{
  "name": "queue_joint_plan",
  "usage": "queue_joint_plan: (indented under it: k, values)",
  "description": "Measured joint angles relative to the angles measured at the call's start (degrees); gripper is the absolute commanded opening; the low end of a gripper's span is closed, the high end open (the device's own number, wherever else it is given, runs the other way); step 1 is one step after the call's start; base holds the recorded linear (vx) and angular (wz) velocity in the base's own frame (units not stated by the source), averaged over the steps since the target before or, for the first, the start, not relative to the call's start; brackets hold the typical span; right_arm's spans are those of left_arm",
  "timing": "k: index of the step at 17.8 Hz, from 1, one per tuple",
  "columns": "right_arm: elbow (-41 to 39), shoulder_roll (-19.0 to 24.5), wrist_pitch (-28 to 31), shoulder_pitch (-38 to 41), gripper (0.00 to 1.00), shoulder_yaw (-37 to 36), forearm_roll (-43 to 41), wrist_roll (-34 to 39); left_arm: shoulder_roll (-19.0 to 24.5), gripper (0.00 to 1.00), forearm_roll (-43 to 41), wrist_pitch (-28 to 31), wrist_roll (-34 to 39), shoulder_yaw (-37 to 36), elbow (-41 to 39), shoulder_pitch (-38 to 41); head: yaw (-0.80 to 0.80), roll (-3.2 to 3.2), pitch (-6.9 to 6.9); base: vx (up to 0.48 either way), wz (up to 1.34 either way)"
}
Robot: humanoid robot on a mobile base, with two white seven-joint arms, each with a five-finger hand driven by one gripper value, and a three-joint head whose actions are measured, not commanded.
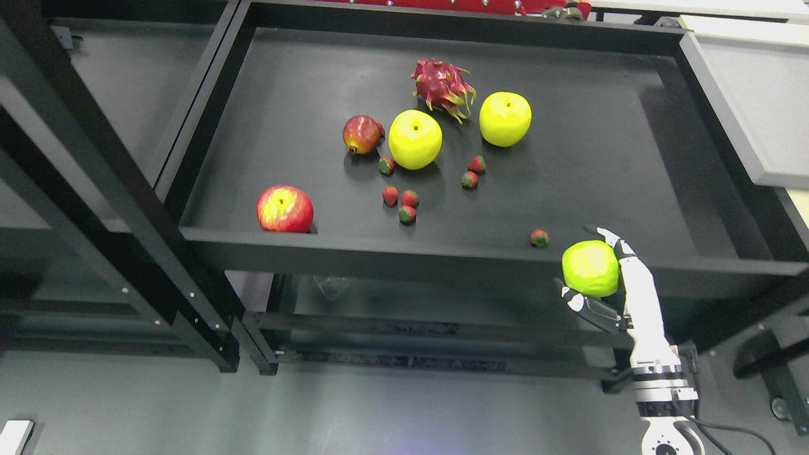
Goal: Place green apple on left shelf middle layer
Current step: 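Turn and drive to the black shelf tray holding the apple, then lower the green apple onto the tray near the strawberries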
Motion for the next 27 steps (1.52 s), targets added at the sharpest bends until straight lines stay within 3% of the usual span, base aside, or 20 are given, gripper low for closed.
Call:
queue_joint_plan:
  k: [12, 23, 27]
  values:
    - [0.9, -0.13, 0.55, -1.05, 0.0, 0.85, 0.17, 0.07, 0.0, 1.0, 0.0, -0.3, 0.0, 0.0, 0.0, 0.02, 0.0, 0.0, 0.0, 0.222, 0.08]
    - [1.41, -0.02, 0.64, -0.48, 0.0, 1.15, 0.22, 0.07, 0.0, 1.0, 0.0, -0.45, 0.0, 0.0, 0.0, 0.01, 0.0, 0.0, 0.0, 0.061, 0.03]
    - [1.86, 0.12, 4.09, -1.08, 0.01, 1.22, 0.54, 0.07, 0.0, 1.0, 0.0, -0.47, 0.0, 0.0, 0.0, 0.01, 0.0, 0.0, 0.0, 0.016, 0.01]
